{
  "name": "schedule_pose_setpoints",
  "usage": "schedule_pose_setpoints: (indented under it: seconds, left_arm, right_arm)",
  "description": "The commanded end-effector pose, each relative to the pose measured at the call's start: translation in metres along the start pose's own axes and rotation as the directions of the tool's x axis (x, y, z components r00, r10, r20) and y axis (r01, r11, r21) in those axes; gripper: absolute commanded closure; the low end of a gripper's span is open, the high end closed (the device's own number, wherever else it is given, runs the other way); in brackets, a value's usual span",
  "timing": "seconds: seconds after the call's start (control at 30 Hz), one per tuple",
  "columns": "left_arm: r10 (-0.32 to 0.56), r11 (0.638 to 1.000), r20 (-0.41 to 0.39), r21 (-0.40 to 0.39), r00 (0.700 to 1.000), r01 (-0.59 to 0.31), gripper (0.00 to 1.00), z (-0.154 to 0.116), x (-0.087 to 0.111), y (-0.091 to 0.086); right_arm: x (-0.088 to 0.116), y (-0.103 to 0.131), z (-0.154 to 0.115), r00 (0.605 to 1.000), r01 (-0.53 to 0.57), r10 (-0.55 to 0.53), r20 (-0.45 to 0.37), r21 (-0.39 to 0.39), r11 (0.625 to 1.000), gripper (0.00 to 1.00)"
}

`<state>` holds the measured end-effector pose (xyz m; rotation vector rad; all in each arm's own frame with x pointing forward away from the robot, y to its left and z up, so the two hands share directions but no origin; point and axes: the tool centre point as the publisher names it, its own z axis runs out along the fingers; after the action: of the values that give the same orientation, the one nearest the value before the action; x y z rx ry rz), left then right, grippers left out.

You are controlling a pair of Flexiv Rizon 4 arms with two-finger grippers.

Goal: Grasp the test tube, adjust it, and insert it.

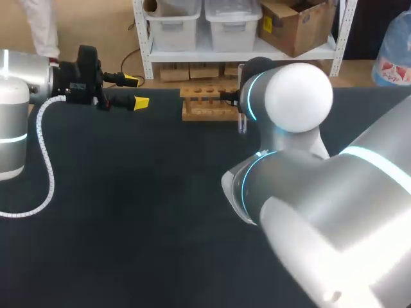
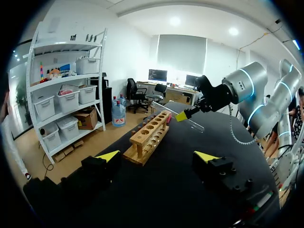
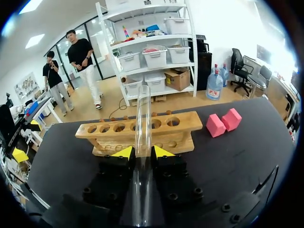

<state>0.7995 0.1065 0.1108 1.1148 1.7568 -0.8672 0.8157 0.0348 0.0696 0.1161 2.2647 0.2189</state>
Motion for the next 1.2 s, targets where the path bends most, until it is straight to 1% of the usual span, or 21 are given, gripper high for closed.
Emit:
schedule_pose_setpoints:
  seconds: [0.03, 0.5, 0.8, 1.2]
  left_arm:
    - [0.003, 1.0, 0.006, -0.004, 1.0, -0.003, 0.0, 0.0, 0.002, -0.001]
    - [0.003, 1.0, 0.006, -0.004, 1.0, -0.003, 0.0, 0.0, 0.002, -0.001]
    - [0.003, 1.0, 0.006, -0.004, 1.0, -0.003, 0.0, 0.0, 0.002, -0.001]
    - [0.003, 1.0, 0.006, -0.004, 1.0, -0.003, 0.0, 0.0, 0.002, -0.001]
  right_arm:
    - [0.003, 0.006, -0.004, 1.0, 0.002, -0.002, -0.004, 0.087, 0.996, 1.0]
    - [0.01, 0.003, 0.002, 0.999, 0.008, -0.005, -0.036, 0.065, 0.998, 1.0]
    - [0.015, 0.002, 0.008, 0.999, -0.015, 0.017, -0.052, 0.032, 0.999, 1.0]
    - [0.019, -0.001, 0.016, 0.996, -0.019, 0.019, -0.084, 0.002, 1.0, 1.0]
